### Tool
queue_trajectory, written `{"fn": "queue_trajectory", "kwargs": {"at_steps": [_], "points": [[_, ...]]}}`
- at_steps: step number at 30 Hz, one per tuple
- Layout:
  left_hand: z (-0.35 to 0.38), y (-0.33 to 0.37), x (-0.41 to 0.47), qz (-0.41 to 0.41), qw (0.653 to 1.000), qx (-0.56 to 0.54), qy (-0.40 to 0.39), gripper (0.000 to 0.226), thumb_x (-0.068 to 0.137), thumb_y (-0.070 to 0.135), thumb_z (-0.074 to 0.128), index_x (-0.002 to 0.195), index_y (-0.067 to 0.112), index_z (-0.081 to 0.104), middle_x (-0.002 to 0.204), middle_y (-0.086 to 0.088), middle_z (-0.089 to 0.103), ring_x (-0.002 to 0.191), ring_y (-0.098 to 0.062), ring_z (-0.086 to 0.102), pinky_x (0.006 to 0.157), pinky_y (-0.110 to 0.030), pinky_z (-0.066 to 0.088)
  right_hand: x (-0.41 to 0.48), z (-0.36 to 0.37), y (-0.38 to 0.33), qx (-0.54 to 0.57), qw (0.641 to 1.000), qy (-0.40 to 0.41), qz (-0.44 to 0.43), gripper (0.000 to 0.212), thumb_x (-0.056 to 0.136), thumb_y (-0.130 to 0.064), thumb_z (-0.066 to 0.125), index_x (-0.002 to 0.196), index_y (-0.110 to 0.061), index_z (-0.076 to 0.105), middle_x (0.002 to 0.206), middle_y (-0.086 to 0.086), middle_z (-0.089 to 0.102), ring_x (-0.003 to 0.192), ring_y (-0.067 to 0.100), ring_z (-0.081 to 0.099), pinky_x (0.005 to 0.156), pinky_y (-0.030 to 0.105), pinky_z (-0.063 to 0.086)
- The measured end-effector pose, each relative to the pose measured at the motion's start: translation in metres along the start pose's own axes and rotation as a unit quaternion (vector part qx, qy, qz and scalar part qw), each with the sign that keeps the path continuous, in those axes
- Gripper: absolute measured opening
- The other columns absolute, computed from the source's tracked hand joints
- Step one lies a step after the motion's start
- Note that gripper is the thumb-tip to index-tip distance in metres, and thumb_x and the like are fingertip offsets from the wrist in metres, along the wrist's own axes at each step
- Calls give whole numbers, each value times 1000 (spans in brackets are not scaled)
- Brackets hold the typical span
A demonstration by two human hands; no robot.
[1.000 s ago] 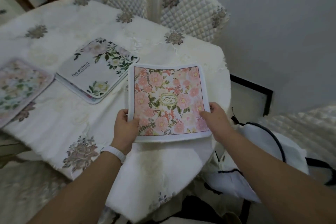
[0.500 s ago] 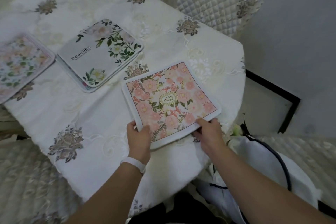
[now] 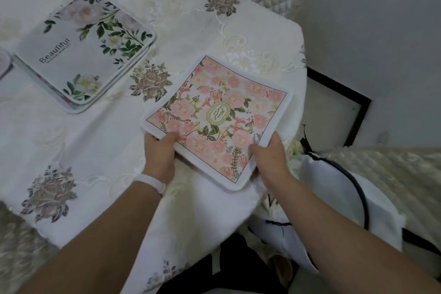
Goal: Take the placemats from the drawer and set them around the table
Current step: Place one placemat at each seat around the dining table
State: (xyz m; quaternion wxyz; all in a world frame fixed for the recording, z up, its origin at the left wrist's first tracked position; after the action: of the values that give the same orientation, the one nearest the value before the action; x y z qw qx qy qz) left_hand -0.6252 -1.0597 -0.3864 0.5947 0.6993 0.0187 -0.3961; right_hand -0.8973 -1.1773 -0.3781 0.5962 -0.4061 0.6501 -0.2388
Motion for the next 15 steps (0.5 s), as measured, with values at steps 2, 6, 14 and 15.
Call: {"fn": "queue_trajectory", "kwargs": {"at_steps": [2,6,14,15], "points": [[-2,25,28,7,1000,26,-2,33,80,3,66,110,15,64,102,-14,72,90,-33,70,81,-53,57,6,-6,-2,-22,1000,-12,-9,36,86,5,58,113,-18,53,101,1,64,91,15,63,70,30,52],[13,49,71,-38,987,105,-112,37,89,7,63,123,18,61,113,-17,68,94,-32,69,83,-47,57,19,-20,-10,-96,994,-32,-37,31,89,0,59,110,-21,51,104,8,63,92,22,63,77,38,54],[39,50,30,53,949,295,-98,9,91,14,60,99,13,63,88,-4,69,79,-23,67,70,-33,56,48,-36,-66,-215,966,-62,-125,25,90,-3,58,107,-20,54,94,-6,62,84,13,61,65,26,49],[33,42,18,44,959,265,-87,9,90,14,60,99,13,62,90,-5,69,81,-23,68,73,-36,57,53,-38,-76,-240,959,-54,-139,22,90,-4,58,105,-20,54,89,-5,61,79,15,60,62,28,49]]}}
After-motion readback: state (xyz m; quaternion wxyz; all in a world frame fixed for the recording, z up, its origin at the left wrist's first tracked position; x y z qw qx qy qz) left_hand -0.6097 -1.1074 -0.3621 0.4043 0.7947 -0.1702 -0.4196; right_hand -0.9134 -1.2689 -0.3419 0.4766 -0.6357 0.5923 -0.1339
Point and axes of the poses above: each hand's wrist, its own x-axis towards the middle knuckle, its own z-axis out of the palm, y = z × x, the point moved 9 cm from there along x, towards the middle knuckle
